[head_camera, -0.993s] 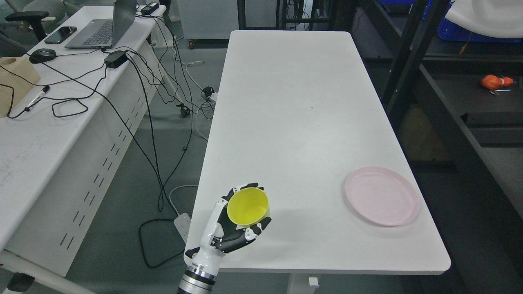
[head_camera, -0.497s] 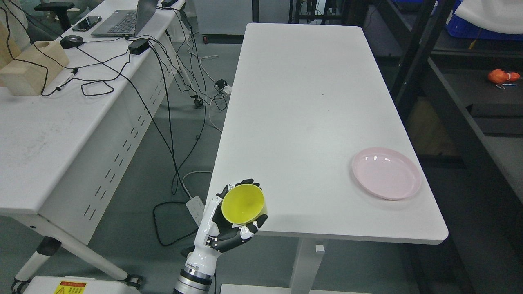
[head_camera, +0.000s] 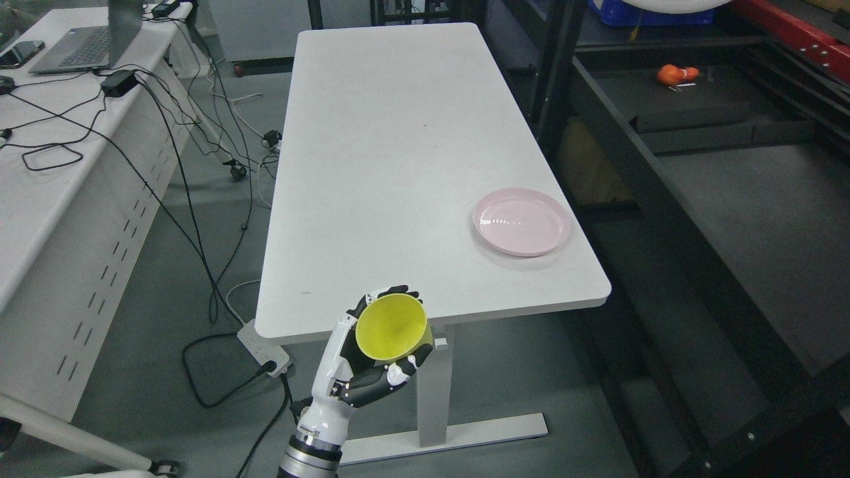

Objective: Place yellow IKEA cup on middle right shelf
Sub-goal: 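Turn toward the metal shelving while holding the cup in the left hand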

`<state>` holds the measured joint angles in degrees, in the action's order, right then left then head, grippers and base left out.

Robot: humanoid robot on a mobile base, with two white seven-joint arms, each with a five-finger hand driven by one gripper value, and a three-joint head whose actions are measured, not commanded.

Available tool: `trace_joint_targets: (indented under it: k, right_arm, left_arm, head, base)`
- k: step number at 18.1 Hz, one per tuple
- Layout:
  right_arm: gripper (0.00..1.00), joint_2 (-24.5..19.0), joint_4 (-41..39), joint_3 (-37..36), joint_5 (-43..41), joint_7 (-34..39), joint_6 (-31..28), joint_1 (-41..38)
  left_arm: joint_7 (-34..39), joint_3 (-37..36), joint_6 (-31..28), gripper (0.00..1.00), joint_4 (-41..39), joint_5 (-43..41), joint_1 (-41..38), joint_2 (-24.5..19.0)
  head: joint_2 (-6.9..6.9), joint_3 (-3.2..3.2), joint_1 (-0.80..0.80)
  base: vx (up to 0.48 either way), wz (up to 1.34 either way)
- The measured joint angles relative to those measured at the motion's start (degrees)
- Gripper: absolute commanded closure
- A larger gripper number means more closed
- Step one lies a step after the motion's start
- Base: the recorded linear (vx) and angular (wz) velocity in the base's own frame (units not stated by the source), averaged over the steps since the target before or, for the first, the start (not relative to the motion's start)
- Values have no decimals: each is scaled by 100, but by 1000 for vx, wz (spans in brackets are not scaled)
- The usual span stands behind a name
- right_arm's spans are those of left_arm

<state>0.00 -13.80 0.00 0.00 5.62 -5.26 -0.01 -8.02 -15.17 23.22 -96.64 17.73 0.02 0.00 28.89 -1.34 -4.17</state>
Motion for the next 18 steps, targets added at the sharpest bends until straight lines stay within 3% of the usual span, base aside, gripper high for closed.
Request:
trace_joint_targets:
  k: [18]
  right_arm:
    - [1,0,1,0,0,0,0,1]
  left_arm:
    - [9,26,-20,100,-190,2,-2,0]
  head:
    - [0,0,0]
  base:
    - [-187,-561]
